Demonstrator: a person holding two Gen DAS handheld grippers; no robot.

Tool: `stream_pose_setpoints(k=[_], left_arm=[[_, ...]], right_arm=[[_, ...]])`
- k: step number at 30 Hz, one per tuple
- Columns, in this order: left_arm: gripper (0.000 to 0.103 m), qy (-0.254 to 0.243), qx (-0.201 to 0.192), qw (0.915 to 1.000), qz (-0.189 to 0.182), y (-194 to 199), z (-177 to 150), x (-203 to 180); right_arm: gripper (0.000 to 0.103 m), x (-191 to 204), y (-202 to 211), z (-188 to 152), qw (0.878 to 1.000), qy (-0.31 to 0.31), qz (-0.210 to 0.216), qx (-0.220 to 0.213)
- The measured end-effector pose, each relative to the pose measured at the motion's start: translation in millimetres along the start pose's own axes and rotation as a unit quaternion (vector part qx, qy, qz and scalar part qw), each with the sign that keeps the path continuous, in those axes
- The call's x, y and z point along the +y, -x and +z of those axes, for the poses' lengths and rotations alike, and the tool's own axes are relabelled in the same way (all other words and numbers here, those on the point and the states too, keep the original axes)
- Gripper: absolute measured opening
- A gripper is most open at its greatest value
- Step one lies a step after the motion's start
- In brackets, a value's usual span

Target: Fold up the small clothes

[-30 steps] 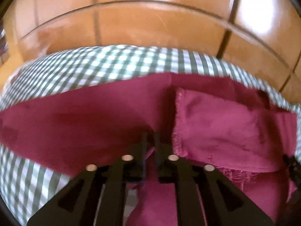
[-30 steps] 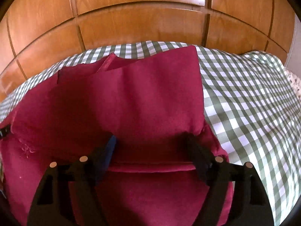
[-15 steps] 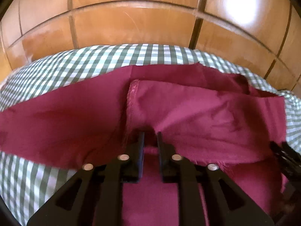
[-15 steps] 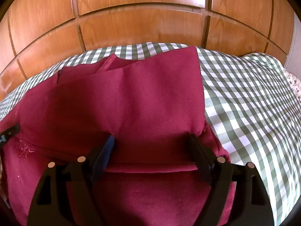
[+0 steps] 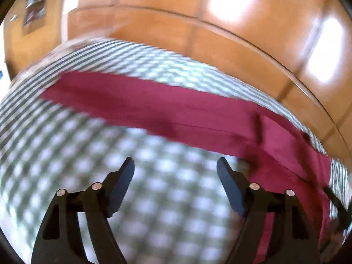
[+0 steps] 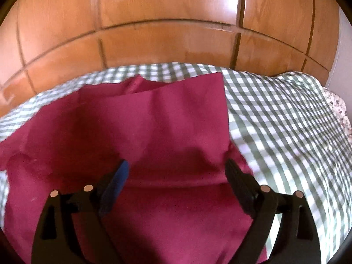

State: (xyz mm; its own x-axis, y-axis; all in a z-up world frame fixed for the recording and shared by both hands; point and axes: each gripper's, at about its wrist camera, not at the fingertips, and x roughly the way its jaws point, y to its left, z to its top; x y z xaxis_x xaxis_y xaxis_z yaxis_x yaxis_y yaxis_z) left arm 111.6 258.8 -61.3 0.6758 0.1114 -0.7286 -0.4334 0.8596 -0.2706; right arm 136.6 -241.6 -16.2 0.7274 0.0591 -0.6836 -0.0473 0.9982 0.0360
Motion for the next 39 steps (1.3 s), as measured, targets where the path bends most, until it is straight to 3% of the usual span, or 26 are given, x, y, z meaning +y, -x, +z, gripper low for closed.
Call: stream_pose_setpoints(k=[2, 4, 9, 14, 18, 19, 20, 22, 24, 27, 30, 34, 39], left_arm=[[0.059, 0.046, 0.008, 0.9989, 0.008, 0, 7, 39], [0.053, 0.101, 0.009, 0.9946, 0.023, -2, 18, 83], [0.053, 0.202, -0.002, 0.9788, 0.033, -6, 40, 152], [0.056, 0.254, -0.007, 0.9662, 0.045, -18, 66, 185], [0.058, 0.245, -0.005, 0.9673, 0.064, -33, 86, 190], [0.049, 0.235, -0.004, 0.9695, 0.071, -35, 90, 188], [0.024, 0.226, -0.004, 0.9712, 0.075, -37, 93, 189], [0.007, 0.206, 0.009, 0.9758, 0.071, -45, 99, 184], [0.006, 0.184, -0.004, 0.9799, 0.077, -39, 104, 169], [0.006, 0.12, -0.041, 0.9916, 0.025, -15, 107, 121], [0.006, 0.068, -0.069, 0.995, -0.024, 5, 106, 70], [0.006, -0.002, -0.08, 0.9923, -0.094, 22, 93, -13], [0.006, -0.087, -0.064, 0.9801, -0.166, 21, 54, -109]], right_arm=[[0.09, 5, 15, -16, 1.0, 0.002, 0.024, 0.008], [0.09, 9, 23, -30, 0.999, 0.003, 0.045, 0.021], [0.09, 20, 29, -60, 0.998, 0.013, 0.05, 0.043], [0.094, 25, 23, -68, 0.998, 0.008, 0.043, 0.05], [0.097, 23, 21, -71, 0.997, 0.005, 0.047, 0.053], [0.097, 23, 20, -71, 0.997, 0.006, 0.047, 0.054], [0.097, 23, 20, -71, 0.997, 0.007, 0.046, 0.054], [0.098, 23, 20, -71, 0.998, 0.008, 0.045, 0.053], [0.098, 23, 19, -71, 0.998, 0.009, 0.044, 0.053], [0.098, 24, 19, -72, 0.998, 0.01, 0.043, 0.053], [0.098, 24, 19, -72, 0.998, 0.008, 0.045, 0.052], [0.098, 23, 19, -72, 0.998, 0.006, 0.048, 0.049], [0.098, 21, 20, -73, 0.998, 0.0, 0.052, 0.047]])
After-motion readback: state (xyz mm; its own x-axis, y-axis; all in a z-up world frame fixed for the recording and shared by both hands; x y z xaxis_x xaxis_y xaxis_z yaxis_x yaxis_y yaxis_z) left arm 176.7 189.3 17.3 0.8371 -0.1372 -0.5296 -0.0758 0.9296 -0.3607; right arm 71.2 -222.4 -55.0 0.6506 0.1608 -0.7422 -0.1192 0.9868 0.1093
